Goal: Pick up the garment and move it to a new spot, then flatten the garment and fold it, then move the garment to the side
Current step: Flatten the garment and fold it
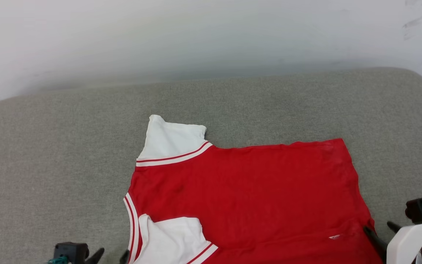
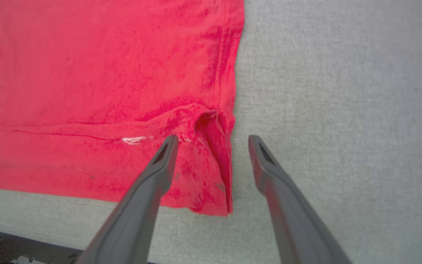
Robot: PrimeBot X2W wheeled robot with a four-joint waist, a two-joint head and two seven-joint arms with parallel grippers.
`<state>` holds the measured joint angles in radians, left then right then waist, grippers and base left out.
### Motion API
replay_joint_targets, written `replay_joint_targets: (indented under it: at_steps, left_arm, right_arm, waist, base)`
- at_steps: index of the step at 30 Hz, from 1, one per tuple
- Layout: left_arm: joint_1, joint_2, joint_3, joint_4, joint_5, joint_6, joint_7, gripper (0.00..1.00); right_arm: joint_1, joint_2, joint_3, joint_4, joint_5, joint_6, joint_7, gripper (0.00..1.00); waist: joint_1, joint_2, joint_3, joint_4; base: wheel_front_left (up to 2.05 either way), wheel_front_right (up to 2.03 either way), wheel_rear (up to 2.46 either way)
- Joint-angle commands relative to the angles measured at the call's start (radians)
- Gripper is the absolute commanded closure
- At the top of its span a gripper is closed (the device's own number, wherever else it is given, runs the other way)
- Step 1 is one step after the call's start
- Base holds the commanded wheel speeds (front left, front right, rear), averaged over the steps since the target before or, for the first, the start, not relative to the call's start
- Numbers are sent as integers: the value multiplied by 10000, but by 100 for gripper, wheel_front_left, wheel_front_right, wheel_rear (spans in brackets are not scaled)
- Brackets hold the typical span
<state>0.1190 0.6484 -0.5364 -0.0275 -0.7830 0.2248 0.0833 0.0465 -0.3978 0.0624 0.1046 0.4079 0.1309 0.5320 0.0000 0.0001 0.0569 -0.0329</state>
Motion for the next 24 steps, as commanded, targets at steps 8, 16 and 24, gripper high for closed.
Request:
replay_joint_targets:
  at_steps: [8,16,24]
  left_arm:
    - [-550,-281,932,-523,999,329,-2767,0]
    - [-652,-1327,2087,-1582,2753,69,-3497,0]
    - [-323,-2491,3153,-1697,4112,-852,-3491,0]
  right_arm:
    - [-575,99,-107,-774,25,-6,-2484,0]
    - [-534,712,-56,-1033,-339,-4,-5706,0]
    - [-810,1188,66,-1053,-607,-4,-7071,0]
  waist:
    - [0,-1,-473,-163]
    - [0,-1,-463,-295]
    - [0,-1,-187,-602]
  base:
    - [0,0,0]
    - [0,0,0]
    - [0,0,0]
